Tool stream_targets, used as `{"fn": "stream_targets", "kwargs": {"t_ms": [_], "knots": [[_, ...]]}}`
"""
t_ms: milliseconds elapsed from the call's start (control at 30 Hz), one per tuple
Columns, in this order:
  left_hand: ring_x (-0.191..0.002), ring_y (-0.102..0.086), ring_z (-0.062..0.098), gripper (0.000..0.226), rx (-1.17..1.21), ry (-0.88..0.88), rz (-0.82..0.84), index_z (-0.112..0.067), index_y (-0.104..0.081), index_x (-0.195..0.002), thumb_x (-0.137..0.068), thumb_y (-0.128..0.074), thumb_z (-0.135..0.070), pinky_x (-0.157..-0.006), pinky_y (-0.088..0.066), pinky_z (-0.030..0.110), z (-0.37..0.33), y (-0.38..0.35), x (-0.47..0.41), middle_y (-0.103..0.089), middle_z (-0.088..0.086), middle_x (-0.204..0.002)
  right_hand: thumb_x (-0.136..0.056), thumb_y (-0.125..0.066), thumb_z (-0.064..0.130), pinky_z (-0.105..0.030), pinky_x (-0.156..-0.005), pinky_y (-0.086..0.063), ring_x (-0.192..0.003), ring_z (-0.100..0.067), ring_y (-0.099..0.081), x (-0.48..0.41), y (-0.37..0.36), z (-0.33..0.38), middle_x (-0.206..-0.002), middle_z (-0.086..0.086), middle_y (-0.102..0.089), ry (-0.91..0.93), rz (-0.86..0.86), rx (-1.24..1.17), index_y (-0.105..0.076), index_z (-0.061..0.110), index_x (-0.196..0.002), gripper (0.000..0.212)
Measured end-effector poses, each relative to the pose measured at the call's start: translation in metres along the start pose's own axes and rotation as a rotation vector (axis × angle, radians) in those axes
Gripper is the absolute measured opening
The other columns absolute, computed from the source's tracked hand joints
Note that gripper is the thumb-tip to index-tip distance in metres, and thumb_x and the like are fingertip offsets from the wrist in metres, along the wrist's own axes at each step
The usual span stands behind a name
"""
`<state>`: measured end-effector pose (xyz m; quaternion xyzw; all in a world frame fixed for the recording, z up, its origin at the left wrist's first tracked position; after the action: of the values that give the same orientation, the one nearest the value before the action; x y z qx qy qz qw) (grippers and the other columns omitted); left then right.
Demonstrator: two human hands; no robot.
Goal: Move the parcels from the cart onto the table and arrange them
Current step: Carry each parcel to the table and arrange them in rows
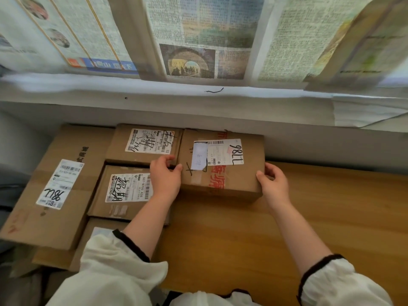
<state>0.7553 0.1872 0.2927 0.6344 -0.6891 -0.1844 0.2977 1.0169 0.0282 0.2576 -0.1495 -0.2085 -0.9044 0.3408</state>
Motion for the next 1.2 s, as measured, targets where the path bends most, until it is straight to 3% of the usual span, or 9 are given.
{"fn": "stream_targets", "kwargs": {"t_ms": [167,300,400,500,600,700,967,1200], "knots": [[-0.091,-0.054,0.013,0.025,0.009,-0.034,-0.020,-0.017,-0.056,-0.115,-0.090,-0.060,-0.016,-0.083,-0.045,0.026,-0.009,0.007,0.000,-0.050,0.003,-0.115,-0.092,-0.058,0.015,-0.028,-0.090,-0.042,-0.105,-0.014,-0.050,0.004,0.001,0.010,-0.128,-0.008,-0.055,0.026,-0.067,0.057,-0.047,0.009,-0.133,0.043],[-0.087,-0.051,0.005,0.025,0.108,-0.118,-0.069,-0.018,-0.054,-0.118,-0.094,-0.052,-0.020,-0.078,-0.047,0.023,-0.013,0.044,0.007,-0.052,0.002,-0.113,-0.091,-0.059,0.019,-0.026,-0.093,-0.039,-0.105,-0.014,-0.049,0.030,0.004,0.048,-0.121,-0.005,-0.051,0.262,-0.266,0.152,-0.051,0.010,-0.127,0.039],[-0.106,-0.049,0.015,0.037,-0.074,-0.306,-0.080,-0.016,-0.050,-0.129,-0.093,-0.054,-0.021,-0.086,-0.040,0.024,-0.010,0.088,0.016,-0.051,0.005,-0.122,-0.088,-0.060,0.015,-0.032,-0.099,-0.039,-0.112,-0.021,-0.049,0.067,-0.026,0.086,-0.119,-0.005,-0.052,0.569,-0.240,0.360,-0.054,0.009,-0.123,0.036],[-0.119,-0.040,0.025,0.050,-0.392,-0.377,-0.126,-0.017,-0.042,-0.139,-0.091,-0.055,-0.027,-0.092,-0.036,0.031,0.017,0.141,0.026,-0.046,0.008,-0.132,-0.087,-0.062,0.021,-0.030,-0.103,-0.029,-0.123,-0.023,-0.042,0.110,-0.087,0.106,-0.129,-0.007,-0.051,0.806,-0.093,0.703,-0.052,0.012,-0.128,0.043],[-0.135,-0.025,0.031,0.058,-0.585,-0.275,-0.157,-0.021,-0.029,-0.145,-0.093,-0.050,-0.036,-0.108,-0.028,0.046,0.064,0.199,0.044,-0.033,0.010,-0.147,-0.089,-0.056,0.034,-0.042,-0.114,-0.015,-0.141,-0.027,-0.017,0.157,-0.157,0.104,-0.148,-0.007,-0.031,0.878,0.080,0.990,-0.037,0.020,-0.141,0.057],[-0.138,-0.019,0.034,0.062,-0.642,-0.152,-0.220,-0.023,-0.024,-0.146,-0.092,-0.050,-0.038,-0.110,-0.027,0.050,0.114,0.268,0.070,-0.025,0.011,-0.151,-0.090,-0.052,0.042,-0.049,-0.115,-0.006,-0.145,-0.028,0.000,0.224,-0.228,0.098,-0.156,-0.004,-0.016,0.942,0.220,1.078,-0.028,0.025,-0.146,0.063],[-0.139,-0.016,0.033,0.066,-0.627,0.228,-0.418,-0.023,-0.020,-0.148,-0.092,-0.050,-0.039,-0.107,-0.029,0.050,0.301,0.450,0.176,-0.021,0.009,-0.153,-0.089,-0.050,0.046,-0.053,-0.114,-0.002,-0.145,-0.028,0.007,0.413,-0.387,0.049,-0.159,-0.002,-0.007,1.152,0.572,1.102,-0.025,0.029,-0.146,0.064],[-0.137,-0.022,0.033,0.062,-0.638,0.450,-0.525,-0.020,-0.025,-0.147,-0.092,-0.050,-0.036,-0.104,-0.034,0.050,0.406,0.550,0.250,-0.027,0.009,-0.152,-0.091,-0.052,0.042,-0.053,-0.116,-0.013,-0.146,-0.027,0.001,0.526,-0.480,0.024,-0.158,-0.004,-0.014,1.288,0.825,1.077,-0.030,0.024,-0.146,0.062]]}}
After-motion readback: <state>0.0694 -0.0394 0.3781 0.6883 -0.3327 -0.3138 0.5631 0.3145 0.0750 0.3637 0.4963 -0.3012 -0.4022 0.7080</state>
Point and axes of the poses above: each hand's wrist, its own x-axis away from the middle knuckle, its own y-axis out of the back of the hand, z = x × y, the point moved 8 cm from there along -x, towards the middle knuckle
